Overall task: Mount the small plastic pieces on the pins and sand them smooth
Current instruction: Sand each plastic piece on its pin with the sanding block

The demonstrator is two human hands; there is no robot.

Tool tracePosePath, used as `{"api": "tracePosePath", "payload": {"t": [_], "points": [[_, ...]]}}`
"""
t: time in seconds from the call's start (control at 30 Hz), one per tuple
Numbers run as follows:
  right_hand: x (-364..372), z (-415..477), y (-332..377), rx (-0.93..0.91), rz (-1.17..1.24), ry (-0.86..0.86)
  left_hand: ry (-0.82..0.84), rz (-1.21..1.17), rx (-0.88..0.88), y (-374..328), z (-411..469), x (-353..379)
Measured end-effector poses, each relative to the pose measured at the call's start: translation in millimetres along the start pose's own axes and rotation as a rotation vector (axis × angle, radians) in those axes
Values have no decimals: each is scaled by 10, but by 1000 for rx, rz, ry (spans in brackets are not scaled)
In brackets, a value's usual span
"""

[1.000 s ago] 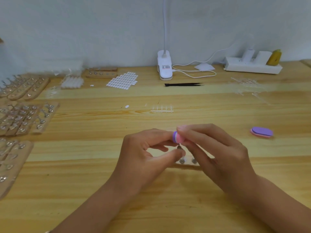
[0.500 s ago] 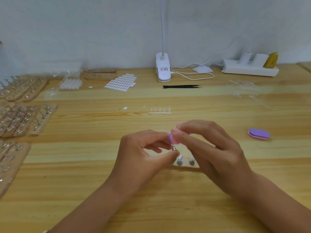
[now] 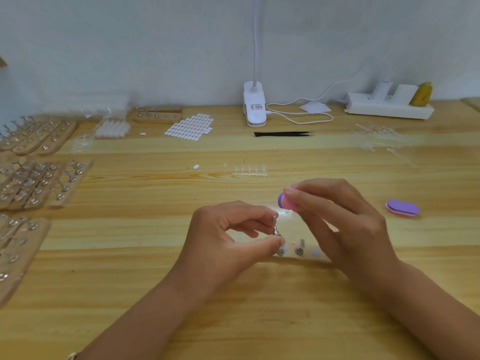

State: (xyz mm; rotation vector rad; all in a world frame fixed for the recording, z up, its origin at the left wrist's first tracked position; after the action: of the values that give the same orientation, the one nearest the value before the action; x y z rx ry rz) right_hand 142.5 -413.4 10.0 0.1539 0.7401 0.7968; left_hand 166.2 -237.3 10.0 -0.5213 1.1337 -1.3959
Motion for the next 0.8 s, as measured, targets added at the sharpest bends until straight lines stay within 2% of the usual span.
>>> {"api": "tracePosePath", "payload": {"t": [0.13,0.27,0.33,0.43,0.63,0.73,0.8], "points": [[90,-68,155,-117,36,73,39,-22,15,-14,5,28],[-18,1,-22,8,-2,24,12,-112,-16,26,8,-7],[-39,3,26,2,41,-22,11,-150,-17,21,20,-6],[40,-54,149,-77,48,16,34,-161,-5,14,16,20],[-34,-15,97,2,38,-70,-17,-268,-69,65,18,5],[16,-52,184,-25,67,-60,-1,-334,-73,73,10,38],[-5,-28,93,34,19,-57,-13,-392,-95,90,11,30]]}}
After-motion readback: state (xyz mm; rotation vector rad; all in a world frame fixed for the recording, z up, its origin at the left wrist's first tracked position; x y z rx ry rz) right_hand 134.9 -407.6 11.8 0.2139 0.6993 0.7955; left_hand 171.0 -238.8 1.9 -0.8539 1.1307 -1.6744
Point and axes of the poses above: each hand's wrist, its own z-axis towards the middle knuckle, its own x-axis out of the palm, y = z × x, the point moved 5 cm from there along z, towards the middle knuckle, and after that the axes turned 9 degrees about x, right-handed, at the moved point
